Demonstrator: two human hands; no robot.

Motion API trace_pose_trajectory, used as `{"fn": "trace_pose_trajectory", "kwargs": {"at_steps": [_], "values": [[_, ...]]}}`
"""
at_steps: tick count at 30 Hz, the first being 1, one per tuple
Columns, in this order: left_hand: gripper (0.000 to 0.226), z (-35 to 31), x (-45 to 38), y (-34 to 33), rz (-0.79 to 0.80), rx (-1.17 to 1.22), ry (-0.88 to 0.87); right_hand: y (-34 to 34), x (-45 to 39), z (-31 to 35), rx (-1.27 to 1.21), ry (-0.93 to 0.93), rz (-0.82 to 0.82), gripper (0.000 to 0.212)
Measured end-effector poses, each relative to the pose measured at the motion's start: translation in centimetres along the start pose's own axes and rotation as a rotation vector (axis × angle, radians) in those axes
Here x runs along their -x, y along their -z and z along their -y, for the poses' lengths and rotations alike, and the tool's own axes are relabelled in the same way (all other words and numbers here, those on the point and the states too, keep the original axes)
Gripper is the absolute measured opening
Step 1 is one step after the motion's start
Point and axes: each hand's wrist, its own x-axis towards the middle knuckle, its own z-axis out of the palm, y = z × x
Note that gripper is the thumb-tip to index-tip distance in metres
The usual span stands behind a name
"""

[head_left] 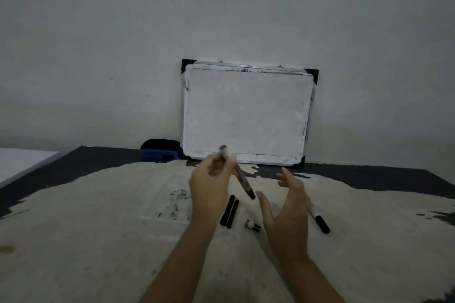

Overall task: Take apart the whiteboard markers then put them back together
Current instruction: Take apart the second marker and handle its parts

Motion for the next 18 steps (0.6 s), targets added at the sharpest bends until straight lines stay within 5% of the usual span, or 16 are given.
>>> {"fn": "trace_pose_trajectory", "kwargs": {"at_steps": [6,18], "values": [[0.017,-1.6,-2.7,3.7,-0.236,0.058,-0.121,-2.0,1.4,1.8,0.267,0.076,0.321,0.023],[0.015,-0.8,-3.0,4.4,-0.251,0.01,-0.141,-5.0,2.0,2.6,0.512,-0.02,0.536,0.043]]}}
